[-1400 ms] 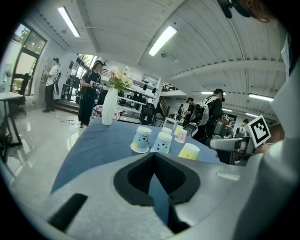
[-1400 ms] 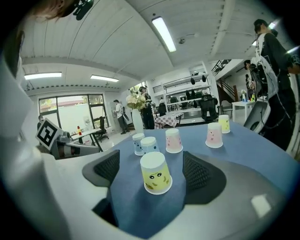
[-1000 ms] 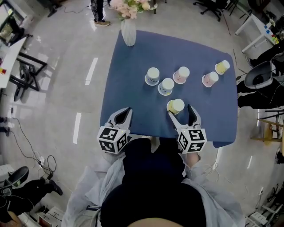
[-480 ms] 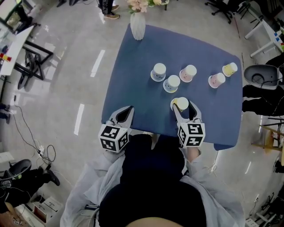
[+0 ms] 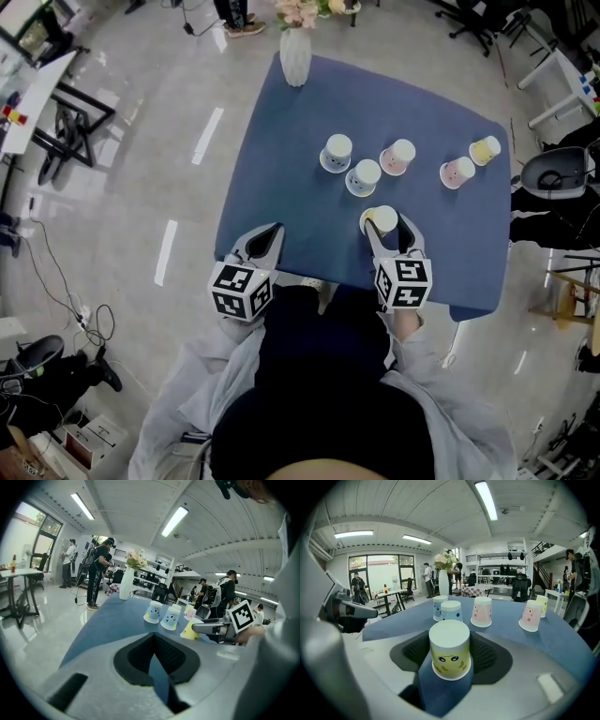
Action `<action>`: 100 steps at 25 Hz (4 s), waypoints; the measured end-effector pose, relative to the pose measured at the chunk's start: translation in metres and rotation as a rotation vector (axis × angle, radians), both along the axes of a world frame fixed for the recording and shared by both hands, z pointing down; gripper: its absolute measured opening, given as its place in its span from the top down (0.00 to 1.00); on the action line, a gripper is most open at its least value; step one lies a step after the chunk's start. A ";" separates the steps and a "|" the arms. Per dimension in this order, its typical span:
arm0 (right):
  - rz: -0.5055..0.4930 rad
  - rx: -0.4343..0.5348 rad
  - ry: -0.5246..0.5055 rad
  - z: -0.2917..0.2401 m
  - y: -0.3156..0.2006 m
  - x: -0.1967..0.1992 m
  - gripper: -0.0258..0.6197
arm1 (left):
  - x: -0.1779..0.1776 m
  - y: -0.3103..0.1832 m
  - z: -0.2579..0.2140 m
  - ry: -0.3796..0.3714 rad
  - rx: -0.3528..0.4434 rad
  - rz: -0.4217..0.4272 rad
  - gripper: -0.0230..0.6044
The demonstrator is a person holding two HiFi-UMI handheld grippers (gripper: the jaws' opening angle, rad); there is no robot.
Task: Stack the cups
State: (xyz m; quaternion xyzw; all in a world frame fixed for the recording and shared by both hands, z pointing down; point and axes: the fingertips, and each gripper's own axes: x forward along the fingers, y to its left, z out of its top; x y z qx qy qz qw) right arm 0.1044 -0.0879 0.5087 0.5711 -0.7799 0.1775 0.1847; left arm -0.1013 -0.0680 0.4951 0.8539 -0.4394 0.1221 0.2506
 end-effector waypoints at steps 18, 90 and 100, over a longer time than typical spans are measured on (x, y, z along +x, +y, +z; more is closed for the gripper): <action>-0.246 0.063 -0.050 -0.033 -0.017 -0.099 0.54 | -0.047 0.013 -0.011 0.001 0.018 -0.156 0.97; -0.173 0.058 -0.062 -0.024 -0.064 -0.030 0.35 | -0.031 -0.011 -0.003 -0.007 0.007 -0.163 0.97; -0.162 0.065 -0.057 -0.001 -0.102 -0.022 0.48 | -0.037 0.003 0.008 -0.029 -0.028 -0.256 0.97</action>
